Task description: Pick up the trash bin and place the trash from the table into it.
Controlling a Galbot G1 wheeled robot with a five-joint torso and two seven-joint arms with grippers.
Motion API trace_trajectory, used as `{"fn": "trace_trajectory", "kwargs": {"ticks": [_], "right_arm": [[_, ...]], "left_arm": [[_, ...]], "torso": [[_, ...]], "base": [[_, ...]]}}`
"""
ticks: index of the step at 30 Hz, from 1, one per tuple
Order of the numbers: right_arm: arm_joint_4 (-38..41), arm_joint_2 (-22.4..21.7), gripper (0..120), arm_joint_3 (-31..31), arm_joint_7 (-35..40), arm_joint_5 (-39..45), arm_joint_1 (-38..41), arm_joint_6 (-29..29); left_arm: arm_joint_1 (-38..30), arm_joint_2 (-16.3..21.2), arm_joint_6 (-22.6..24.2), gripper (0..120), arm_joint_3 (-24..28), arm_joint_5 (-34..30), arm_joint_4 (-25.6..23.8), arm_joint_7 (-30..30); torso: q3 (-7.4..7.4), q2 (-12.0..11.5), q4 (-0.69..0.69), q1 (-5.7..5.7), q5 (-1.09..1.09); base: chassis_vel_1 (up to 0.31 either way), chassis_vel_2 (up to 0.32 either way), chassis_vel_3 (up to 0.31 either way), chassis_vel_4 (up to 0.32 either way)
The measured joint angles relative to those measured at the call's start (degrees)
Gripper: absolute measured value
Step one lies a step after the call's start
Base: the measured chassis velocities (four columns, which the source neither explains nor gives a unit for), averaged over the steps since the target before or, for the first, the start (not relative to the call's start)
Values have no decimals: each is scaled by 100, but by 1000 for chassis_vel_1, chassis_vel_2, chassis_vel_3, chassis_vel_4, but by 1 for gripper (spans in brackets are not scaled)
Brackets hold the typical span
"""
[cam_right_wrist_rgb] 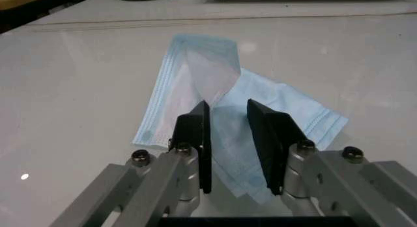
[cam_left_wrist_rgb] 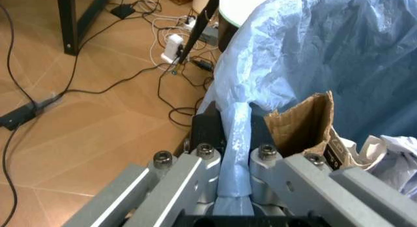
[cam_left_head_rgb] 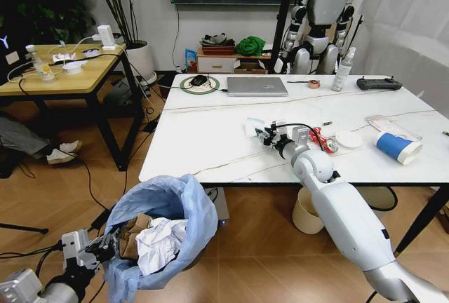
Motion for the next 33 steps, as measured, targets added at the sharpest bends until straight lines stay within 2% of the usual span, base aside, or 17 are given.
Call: {"fn": "trace_trajectory", "kwargs": {"ticks": [5,8,11,12,15,18,24,26,33], "right_arm": [[179,-110,0,11,1,10,-63,1],[502,-269,0,50,5,180,-120,-20],[1339,-633,0,82,55,920,-222,-82],[1339,-633,0,82,55,920,-222,-82],[2162,-873,0,-19,144,1742,-361,-108],[3022,-1056,0,-283,194,2265,-499,-56],[3875,-1172,0,-789,340,2879,-553,37],[4283,-1207,0,-1251,494,3273,-548,55],[4491,-1088,0,-1850,897,3903,-504,-157]], "left_arm": [[-8,20,-2,0,1,-12,0,0],[-8,35,-2,0,1,-29,0,-1],[-2,70,-3,0,-1,-60,0,-4],[-2,70,-3,0,-1,-60,0,-4],[7,97,-2,0,-11,-90,-11,-6],[3,117,-2,0,-49,-128,-12,-9],[-1,141,2,0,-87,-171,-20,-19],[-3,130,7,0,-88,-173,-20,-23],[-2,84,16,0,-47,-138,-20,-27]], "torso": [[0,0,0,0,1],[0,0,0,0,1],[0,0,-2,0,0],[0,0,-2,0,0],[-1,0,-1,0,0],[-1,0,0,0,0],[-1,1,0,0,0],[-1,1,0,0,-1],[-1,1,1,0,-1]], "base": [[0,0,0,0],[0,0,0,0],[0,0,0,0],[0,0,0,0],[0,0,0,0],[0,0,0,0],[0,0,0,0],[0,0,0,0],[0,0,0,0]]}}
